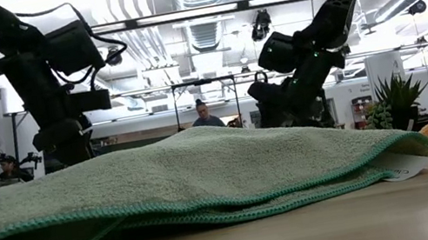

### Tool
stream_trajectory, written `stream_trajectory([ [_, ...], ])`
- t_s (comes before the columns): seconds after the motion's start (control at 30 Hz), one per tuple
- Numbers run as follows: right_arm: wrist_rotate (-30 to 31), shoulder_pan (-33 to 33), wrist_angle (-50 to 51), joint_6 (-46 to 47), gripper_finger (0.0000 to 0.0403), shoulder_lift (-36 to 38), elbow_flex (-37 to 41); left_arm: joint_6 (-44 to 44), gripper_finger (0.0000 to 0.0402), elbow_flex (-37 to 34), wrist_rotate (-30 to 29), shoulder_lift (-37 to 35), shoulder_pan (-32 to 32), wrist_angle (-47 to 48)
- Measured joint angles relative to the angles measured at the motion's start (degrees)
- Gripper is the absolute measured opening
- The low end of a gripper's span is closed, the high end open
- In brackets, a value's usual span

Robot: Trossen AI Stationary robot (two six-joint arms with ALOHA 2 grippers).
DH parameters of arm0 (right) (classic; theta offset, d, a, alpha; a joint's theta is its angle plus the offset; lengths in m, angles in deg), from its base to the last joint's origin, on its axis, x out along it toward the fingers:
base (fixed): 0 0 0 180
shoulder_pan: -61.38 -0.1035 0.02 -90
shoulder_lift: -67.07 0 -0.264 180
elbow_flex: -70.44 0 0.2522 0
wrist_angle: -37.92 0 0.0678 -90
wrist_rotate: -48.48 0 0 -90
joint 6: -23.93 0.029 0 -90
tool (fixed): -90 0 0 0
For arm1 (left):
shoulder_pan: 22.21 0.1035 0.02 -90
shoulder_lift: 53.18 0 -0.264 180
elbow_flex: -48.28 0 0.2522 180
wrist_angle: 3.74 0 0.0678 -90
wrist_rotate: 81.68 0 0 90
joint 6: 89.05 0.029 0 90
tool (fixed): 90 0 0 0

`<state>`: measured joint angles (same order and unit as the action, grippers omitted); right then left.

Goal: Fold microfiber towels
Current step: Fold the yellow microfiber towel

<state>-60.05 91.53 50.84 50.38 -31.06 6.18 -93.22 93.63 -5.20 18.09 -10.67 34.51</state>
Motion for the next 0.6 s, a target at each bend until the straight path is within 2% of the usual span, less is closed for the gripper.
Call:
stream_trajectory([
  [0.17,0.5,-0.3,0.0,0.7,0.0269,0.0,0.0,0.0,0.0180,0.0,-0.2,0.0,0.0,0.0],
  [0.23,0.5,-0.4,0.1,1.0,0.0253,0.1,0.0,0.0,0.0180,0.0,-0.2,-0.1,0.0,0.1],
  [0.3,0.5,-0.4,0.2,1.3,0.0214,0.1,0.1,0.0,0.0180,0.0,-0.2,-0.3,0.0,0.3],
  [0.4,0.5,-0.4,0.7,1.5,0.0134,0.0,0.2,0.1,0.0180,0.1,-0.2,-0.7,0.0,0.9],
  [0.5,0.5,-0.4,0.8,1.5,0.0061,0.0,0.2,0.1,0.0180,1.4,-0.2,-2.2,0.0,5.4],
  [0.57,0.5,-0.4,0.7,1.0,0.0024,0.1,0.2,0.1,0.0180,2.7,-0.2,-3.5,0.0,9.3],
  [0.6,0.5,-0.4,0.8,0.9,0.0018,0.3,0.2,0.1,0.0180,3.0,-0.2,-4.4,0.0,11.1],
])
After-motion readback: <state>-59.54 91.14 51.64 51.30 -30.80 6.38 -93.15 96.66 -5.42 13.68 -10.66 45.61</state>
